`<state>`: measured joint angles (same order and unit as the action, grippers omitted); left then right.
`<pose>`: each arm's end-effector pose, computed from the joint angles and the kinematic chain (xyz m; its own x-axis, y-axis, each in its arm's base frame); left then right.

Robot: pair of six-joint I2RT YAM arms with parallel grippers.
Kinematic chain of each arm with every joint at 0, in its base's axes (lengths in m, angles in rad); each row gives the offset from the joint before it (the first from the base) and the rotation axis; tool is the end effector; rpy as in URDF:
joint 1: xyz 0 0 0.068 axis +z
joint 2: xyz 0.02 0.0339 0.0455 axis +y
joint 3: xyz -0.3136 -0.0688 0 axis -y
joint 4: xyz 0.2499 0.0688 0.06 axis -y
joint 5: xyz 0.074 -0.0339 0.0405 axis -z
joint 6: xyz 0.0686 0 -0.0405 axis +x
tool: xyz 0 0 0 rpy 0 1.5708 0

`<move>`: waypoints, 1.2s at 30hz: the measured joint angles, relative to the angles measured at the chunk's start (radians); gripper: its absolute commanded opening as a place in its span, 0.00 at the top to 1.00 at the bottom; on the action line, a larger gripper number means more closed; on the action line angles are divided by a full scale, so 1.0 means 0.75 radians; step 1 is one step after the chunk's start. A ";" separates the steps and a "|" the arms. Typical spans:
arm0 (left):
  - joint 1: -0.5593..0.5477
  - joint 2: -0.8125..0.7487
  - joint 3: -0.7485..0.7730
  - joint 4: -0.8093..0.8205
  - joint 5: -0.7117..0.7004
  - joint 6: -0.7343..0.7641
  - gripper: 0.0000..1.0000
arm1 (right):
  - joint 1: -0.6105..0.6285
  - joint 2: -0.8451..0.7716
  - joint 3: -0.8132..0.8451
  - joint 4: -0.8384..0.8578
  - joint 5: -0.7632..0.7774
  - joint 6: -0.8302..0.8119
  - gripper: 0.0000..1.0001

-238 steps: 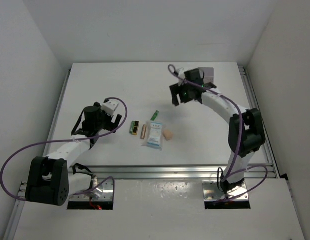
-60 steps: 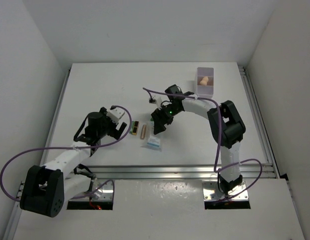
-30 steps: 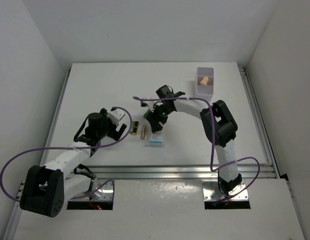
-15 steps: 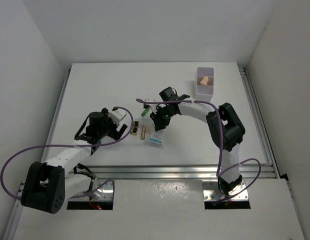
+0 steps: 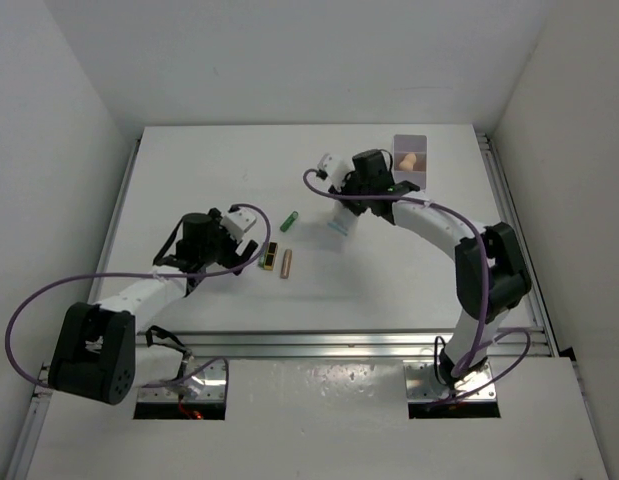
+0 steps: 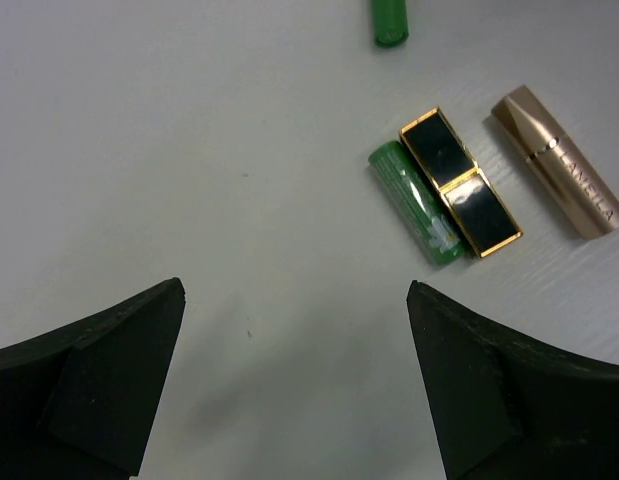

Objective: Organize the makeup

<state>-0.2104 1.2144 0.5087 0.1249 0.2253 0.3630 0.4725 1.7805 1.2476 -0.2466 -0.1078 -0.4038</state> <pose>0.2486 -0.0688 0.2137 -0.3645 0.4318 -0.8251 0.5516 0.8140 0.1823 0.3814 0.2033 0.2450 -0.3710 -0.6283 -0.6838 -0.7247 0.6563 -0.2099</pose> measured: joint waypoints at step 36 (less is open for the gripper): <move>0.001 0.455 0.432 -0.098 0.082 -0.008 0.00 | -0.450 0.083 -0.035 1.339 0.147 -0.449 1.00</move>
<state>-0.2100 1.5558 0.8326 0.0513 0.2871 0.3573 0.1352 1.8431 1.2217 0.7574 0.0025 -0.7406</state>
